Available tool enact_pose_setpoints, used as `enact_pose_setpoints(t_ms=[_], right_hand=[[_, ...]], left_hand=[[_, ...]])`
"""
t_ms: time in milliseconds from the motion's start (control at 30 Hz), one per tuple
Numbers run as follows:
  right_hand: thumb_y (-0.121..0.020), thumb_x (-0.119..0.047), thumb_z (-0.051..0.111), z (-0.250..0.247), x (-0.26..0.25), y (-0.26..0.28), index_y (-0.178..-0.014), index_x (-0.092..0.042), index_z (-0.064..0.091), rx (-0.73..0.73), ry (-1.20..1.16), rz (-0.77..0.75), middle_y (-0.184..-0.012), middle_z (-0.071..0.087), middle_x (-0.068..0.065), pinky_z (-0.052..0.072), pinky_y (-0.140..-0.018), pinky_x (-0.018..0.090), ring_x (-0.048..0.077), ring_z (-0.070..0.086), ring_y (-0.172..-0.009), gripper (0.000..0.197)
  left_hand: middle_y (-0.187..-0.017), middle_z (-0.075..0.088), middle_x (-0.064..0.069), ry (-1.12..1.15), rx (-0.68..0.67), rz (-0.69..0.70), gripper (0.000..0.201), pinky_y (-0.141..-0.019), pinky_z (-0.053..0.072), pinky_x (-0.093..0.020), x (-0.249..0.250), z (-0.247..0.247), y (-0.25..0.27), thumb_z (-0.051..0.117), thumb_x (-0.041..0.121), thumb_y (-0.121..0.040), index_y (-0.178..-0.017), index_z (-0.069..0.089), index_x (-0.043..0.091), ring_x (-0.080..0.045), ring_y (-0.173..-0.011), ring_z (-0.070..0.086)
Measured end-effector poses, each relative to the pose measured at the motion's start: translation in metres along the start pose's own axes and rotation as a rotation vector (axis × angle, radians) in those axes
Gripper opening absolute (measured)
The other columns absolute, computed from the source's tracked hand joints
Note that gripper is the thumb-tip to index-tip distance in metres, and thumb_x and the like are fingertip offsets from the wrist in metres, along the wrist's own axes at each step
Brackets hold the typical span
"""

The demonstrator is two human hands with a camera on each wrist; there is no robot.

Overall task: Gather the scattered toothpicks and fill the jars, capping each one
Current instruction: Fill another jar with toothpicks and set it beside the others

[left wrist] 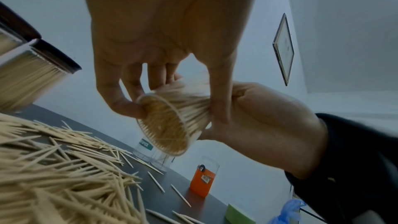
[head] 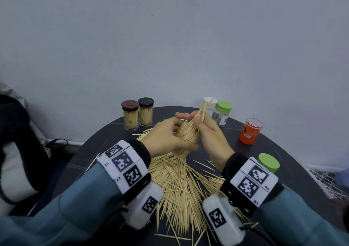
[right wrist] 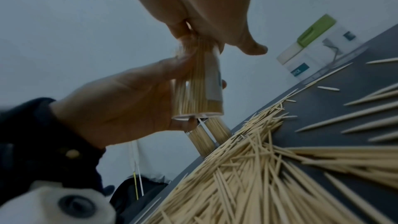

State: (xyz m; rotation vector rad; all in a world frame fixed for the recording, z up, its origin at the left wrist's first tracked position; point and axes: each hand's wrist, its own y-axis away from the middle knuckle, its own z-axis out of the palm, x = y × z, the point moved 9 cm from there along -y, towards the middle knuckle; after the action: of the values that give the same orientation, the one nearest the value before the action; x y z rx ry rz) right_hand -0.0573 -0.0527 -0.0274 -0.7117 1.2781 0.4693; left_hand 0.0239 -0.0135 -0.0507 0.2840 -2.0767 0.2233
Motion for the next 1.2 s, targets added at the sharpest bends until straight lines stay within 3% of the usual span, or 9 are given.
enact_pose_setpoints(t_ms=[67, 167, 233, 500, 700, 800, 933, 1033, 1200], right_hand=[[-0.1, -0.015, 0.033, 0.0, 0.002, 0.0, -0.095, -0.011, 0.048, 0.001, -0.023, 0.025, -0.107, 0.066, 0.004, 0.054, -0.065, 0.017, 0.005, 0.067, -0.076, 0.016], [-0.099, -0.019, 0.038, -0.006, -0.003, -0.003, -0.093, -0.012, 0.051, 0.029, -0.011, -0.002, -0.111, 0.067, 0.006, 0.055, -0.081, 0.027, 0.016, 0.066, -0.093, 0.016], [-0.099, -0.021, 0.037, -0.01, -0.009, -0.004, -0.092, -0.014, 0.05, 0.046, -0.028, -0.025, -0.107, 0.069, 0.006, 0.055, -0.08, 0.026, 0.015, 0.067, -0.088, 0.016], [-0.101, -0.008, 0.024, -0.021, -0.017, -0.007, -0.096, -0.012, 0.055, 0.069, 0.014, -0.116, -0.094, 0.07, 0.006, 0.052, -0.083, 0.023, 0.011, 0.066, -0.092, 0.032], [-0.101, -0.013, 0.028, -0.009, -0.014, -0.005, -0.11, -0.002, 0.057, 0.003, 0.098, -0.119, -0.104, 0.067, 0.007, 0.05, -0.079, 0.014, 0.008, 0.063, -0.098, 0.033], [-0.101, -0.016, 0.027, -0.007, -0.012, -0.005, -0.113, -0.001, 0.057, -0.008, 0.135, -0.104, -0.105, 0.067, 0.005, 0.053, -0.082, 0.018, 0.006, 0.064, -0.094, 0.036], [-0.101, -0.017, 0.027, -0.008, -0.008, -0.006, -0.112, -0.003, 0.058, -0.003, 0.163, -0.064, -0.107, 0.066, 0.009, 0.053, -0.085, 0.025, 0.011, 0.064, -0.096, 0.035], [-0.101, -0.016, 0.028, -0.009, -0.008, -0.005, -0.109, -0.003, 0.06, 0.009, 0.21, -0.047, -0.105, 0.065, 0.007, 0.052, -0.082, 0.016, 0.007, 0.063, -0.093, 0.035], [-0.101, -0.022, 0.027, -0.011, -0.003, -0.005, -0.113, -0.003, 0.062, -0.013, 0.345, 0.018, -0.101, 0.066, 0.001, 0.043, -0.068, 0.001, -0.01, 0.062, -0.077, 0.041]], left_hand=[[-0.107, 0.066, 0.001, 0.01, 0.0, 0.005, 0.067, -0.089, 0.052, -0.039, 0.0, 0.0, 0.0, 0.086, 0.041, -0.052, -0.108, 0.054, 0.02, -0.015, -0.097, 0.064], [-0.108, 0.064, 0.001, -0.015, 0.009, 0.012, 0.058, -0.086, 0.05, -0.03, 0.0, -0.001, -0.001, 0.085, 0.035, -0.062, -0.108, 0.053, 0.019, -0.012, -0.097, 0.06], [-0.108, 0.064, 0.0, -0.015, 0.002, 0.016, 0.057, -0.081, 0.049, -0.027, 0.001, -0.001, -0.001, 0.085, 0.035, -0.062, -0.106, 0.053, 0.019, -0.012, -0.094, 0.06], [-0.11, 0.064, -0.001, 0.009, -0.019, 0.025, 0.056, -0.088, 0.052, -0.036, 0.0, 0.004, -0.002, 0.087, 0.036, -0.059, -0.103, 0.054, 0.022, -0.016, -0.099, 0.062], [-0.109, 0.066, -0.003, 0.094, 0.027, -0.011, 0.064, -0.091, 0.052, -0.044, -0.004, -0.004, -0.004, 0.087, 0.038, -0.058, -0.11, 0.055, 0.018, -0.019, -0.1, 0.063], [-0.108, 0.066, -0.003, 0.098, 0.012, -0.003, 0.072, -0.091, 0.052, -0.043, -0.001, -0.002, -0.003, 0.088, 0.045, -0.047, -0.106, 0.055, 0.02, -0.018, -0.1, 0.064], [-0.108, 0.066, -0.003, 0.075, -0.053, 0.018, 0.063, -0.091, 0.052, -0.042, 0.003, 0.008, -0.001, 0.087, 0.042, -0.048, -0.1, 0.055, 0.024, -0.017, -0.099, 0.063], [-0.108, 0.066, -0.002, 0.097, -0.006, 0.01, 0.072, -0.091, 0.052, -0.041, 0.002, 0.002, -0.001, 0.082, 0.048, -0.043, -0.106, 0.056, 0.021, -0.017, -0.101, 0.063], [-0.112, 0.065, -0.005, 0.129, -0.02, -0.017, 0.072, -0.09, 0.053, -0.042, 0.001, 0.002, 0.0, 0.088, 0.039, -0.054, -0.114, 0.054, 0.017, -0.019, -0.104, 0.062]])
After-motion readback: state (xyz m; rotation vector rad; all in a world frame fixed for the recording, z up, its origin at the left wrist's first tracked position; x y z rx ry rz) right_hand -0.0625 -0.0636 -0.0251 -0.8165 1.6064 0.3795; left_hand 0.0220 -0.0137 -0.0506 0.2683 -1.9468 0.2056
